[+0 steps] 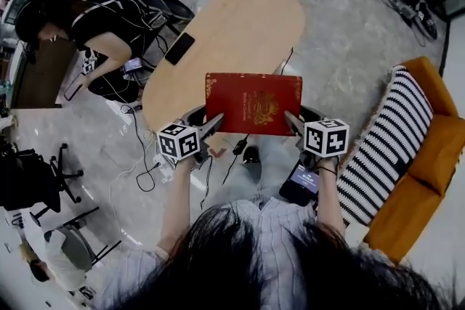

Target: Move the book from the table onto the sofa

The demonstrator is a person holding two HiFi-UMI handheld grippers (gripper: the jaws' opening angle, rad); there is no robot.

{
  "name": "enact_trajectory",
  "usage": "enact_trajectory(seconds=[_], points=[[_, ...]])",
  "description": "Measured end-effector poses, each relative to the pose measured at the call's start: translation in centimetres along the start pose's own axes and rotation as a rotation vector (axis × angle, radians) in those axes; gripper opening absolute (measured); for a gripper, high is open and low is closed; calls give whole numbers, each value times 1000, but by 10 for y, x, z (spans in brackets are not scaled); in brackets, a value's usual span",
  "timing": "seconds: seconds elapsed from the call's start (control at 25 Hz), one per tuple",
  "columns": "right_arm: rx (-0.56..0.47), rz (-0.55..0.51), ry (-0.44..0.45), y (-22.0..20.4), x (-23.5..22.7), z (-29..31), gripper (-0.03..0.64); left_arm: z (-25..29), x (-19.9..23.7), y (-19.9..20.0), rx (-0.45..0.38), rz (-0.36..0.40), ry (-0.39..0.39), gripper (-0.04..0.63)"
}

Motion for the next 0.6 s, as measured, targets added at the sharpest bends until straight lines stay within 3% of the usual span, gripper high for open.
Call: enact_trajectory(seconds=[0.4, 0.6], points=[[-113, -12, -122, -1, 9, -74, 195, -12, -57, -1, -8, 63, -117, 259], [-135, -10, -194, -12, 19, -100, 192, -14, -71, -7, 28, 104, -170, 255]])
Point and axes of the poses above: the fingertips, and each gripper's own axes: z forward along the fingers, x to its left, y out of its top, the point moved 4 cm from there along -z, backward along the fingers, and after that the axes turned 12 degrees about -z, right-handed, at the moved point
